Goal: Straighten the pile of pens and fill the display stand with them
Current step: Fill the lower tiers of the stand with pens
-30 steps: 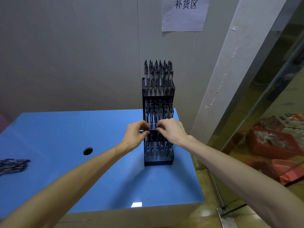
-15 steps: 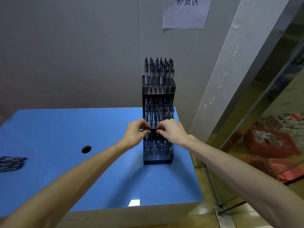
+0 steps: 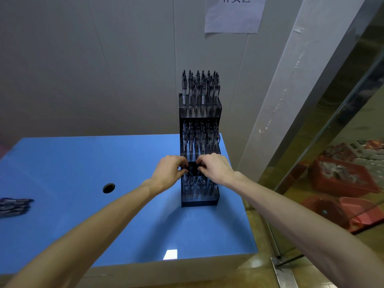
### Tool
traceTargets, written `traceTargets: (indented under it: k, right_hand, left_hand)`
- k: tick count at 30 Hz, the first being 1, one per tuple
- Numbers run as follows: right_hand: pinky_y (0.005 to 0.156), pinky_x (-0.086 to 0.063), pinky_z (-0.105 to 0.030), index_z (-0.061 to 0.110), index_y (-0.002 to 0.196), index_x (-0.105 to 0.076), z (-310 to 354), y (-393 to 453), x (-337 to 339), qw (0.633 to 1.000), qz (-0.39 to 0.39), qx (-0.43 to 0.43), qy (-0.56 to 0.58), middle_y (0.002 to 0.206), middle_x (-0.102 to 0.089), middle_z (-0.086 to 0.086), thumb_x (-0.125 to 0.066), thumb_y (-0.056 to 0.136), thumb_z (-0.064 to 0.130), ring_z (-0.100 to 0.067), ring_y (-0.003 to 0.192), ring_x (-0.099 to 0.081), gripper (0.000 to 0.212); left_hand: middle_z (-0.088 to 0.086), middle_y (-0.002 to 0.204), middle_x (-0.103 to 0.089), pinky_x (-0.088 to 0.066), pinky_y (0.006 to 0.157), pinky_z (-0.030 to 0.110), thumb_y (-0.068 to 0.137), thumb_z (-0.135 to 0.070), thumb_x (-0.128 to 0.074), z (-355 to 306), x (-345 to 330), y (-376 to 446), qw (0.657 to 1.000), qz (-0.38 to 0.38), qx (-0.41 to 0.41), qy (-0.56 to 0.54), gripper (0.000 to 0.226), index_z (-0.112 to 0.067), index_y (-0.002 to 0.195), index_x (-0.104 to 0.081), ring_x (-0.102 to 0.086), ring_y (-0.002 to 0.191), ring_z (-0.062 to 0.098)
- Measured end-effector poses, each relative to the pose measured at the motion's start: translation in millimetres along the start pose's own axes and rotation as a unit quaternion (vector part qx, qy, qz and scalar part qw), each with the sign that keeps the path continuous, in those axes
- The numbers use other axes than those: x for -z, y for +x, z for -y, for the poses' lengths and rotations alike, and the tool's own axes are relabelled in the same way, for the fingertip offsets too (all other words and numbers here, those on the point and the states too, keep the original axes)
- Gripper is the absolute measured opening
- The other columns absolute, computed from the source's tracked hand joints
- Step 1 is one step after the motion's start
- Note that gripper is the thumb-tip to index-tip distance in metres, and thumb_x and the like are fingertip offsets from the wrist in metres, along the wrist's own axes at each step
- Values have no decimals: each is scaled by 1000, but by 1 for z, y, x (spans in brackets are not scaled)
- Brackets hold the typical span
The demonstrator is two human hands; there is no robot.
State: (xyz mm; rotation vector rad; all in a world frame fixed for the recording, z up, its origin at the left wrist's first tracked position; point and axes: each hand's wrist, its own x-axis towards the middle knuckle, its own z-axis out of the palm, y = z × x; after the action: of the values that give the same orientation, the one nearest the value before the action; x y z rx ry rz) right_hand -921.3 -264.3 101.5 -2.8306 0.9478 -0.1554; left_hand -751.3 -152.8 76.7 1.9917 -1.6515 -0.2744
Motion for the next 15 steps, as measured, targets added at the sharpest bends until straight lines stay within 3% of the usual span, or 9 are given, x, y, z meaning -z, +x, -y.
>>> traceTargets:
  k: [3,6,9,15]
  right_hand:
    - [79,-52,-38,21,126,-64,2,-2,-2,999,0,23,-31,106,-74,-4,-54,103,26,-27,102,-66,26]
    - [79,-53,-41,20,127,-63,4,-4,-6,999,-15,27,-36,104,-73,-5,-50,105,24,-28,102,-65,26]
    - [78,-52,-41,18,129,-61,4,-8,-12,999,-27,16,-12,105,-71,-6,-48,106,24,-27,101,-63,27]
    - [79,-54,-36,23,115,-66,11,-3,-15,993,-52,-80,69,101,-74,2,-61,100,34,-23,97,-68,20]
  left_hand:
    - [-1,102,-76,-56,79,38,95,-14,-66,0,-10,-8,996,12,-27,84,14,-19,105,-75,-70,94,23]
    - [0,103,-73,-53,72,39,97,-11,-61,3,-19,-14,994,-2,-32,104,16,-18,105,-74,-68,89,27]
    - [3,115,-66,-54,73,43,99,-11,-62,4,-22,-17,995,-13,-34,95,23,-15,119,-73,-67,85,31]
    - [-5,105,-70,-52,77,34,100,-18,-62,-7,-22,-14,998,-53,24,30,21,-23,116,-74,-66,92,19]
